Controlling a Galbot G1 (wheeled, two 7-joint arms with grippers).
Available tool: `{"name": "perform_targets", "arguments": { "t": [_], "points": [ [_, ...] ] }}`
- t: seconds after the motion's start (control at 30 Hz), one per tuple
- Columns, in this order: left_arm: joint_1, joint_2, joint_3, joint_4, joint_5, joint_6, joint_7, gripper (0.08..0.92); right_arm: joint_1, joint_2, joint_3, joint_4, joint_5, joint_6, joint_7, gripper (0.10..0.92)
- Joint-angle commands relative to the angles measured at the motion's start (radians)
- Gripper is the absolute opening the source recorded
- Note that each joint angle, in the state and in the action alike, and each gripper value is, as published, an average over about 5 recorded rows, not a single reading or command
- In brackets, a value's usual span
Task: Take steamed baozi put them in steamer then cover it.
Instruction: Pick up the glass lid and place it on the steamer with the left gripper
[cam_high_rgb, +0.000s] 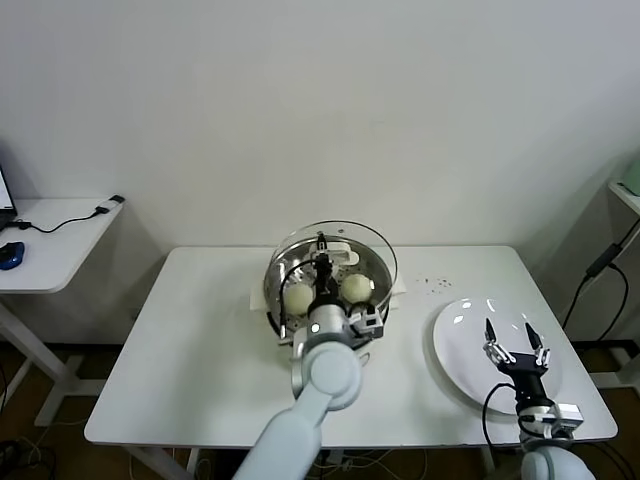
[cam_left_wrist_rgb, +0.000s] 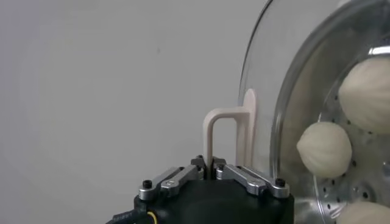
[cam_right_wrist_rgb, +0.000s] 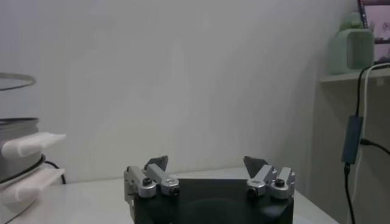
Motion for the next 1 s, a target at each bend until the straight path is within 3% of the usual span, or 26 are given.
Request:
{"name": "perform_targets", "arguments": {
  "t": [0.03, 1.0],
  "points": [
    [-0.002, -0.049, 0.013, 0.079, 0.052, -0.002, -0.046, 0.149, 0.0, 0.001, 0.002, -0.003, -0.001, 0.001, 0.0, 0.823],
    [0.009, -0.049, -0.014, 0.102, 0.04, 0.002, -0.03, 0.149, -0.002, 0.004, -0.005, -0.007, -0.007, 0.01, -0.003, 0.823]
  ]
}}
